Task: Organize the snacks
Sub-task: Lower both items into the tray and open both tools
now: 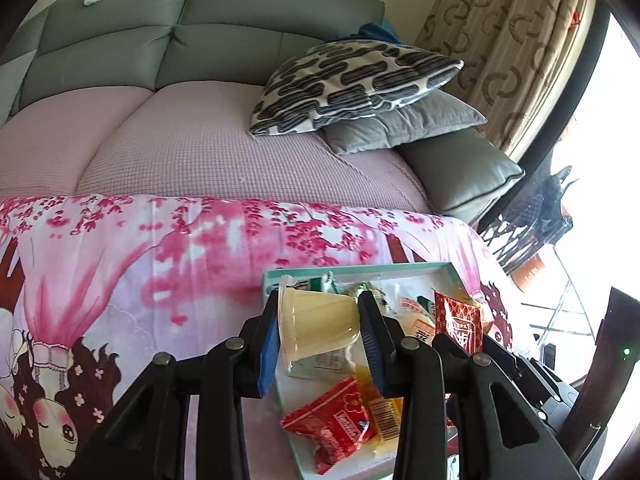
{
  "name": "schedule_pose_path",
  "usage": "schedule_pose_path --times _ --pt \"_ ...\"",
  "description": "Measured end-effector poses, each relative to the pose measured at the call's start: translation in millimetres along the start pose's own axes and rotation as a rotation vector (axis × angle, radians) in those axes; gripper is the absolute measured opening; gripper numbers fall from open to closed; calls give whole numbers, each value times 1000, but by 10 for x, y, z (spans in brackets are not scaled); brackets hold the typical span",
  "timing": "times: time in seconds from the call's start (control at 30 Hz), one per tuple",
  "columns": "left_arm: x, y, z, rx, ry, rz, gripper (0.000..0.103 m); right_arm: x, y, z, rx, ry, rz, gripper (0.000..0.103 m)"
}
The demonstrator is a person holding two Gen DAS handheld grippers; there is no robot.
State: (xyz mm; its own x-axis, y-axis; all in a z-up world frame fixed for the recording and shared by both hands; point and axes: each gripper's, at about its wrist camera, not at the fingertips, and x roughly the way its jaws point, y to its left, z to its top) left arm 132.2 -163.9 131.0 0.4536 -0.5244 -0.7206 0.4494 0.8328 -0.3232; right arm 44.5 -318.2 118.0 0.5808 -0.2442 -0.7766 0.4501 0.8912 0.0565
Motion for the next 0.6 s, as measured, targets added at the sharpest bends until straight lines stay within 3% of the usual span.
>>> schedule_pose_path --times 0.27,0.6 --pt "447 -425 -138 47 114 -36 39 105 -387 -66 32 42 -26 49" --pt "721 -415 -229 31 179 4 39 255 -369 -146 24 76 -16 49"
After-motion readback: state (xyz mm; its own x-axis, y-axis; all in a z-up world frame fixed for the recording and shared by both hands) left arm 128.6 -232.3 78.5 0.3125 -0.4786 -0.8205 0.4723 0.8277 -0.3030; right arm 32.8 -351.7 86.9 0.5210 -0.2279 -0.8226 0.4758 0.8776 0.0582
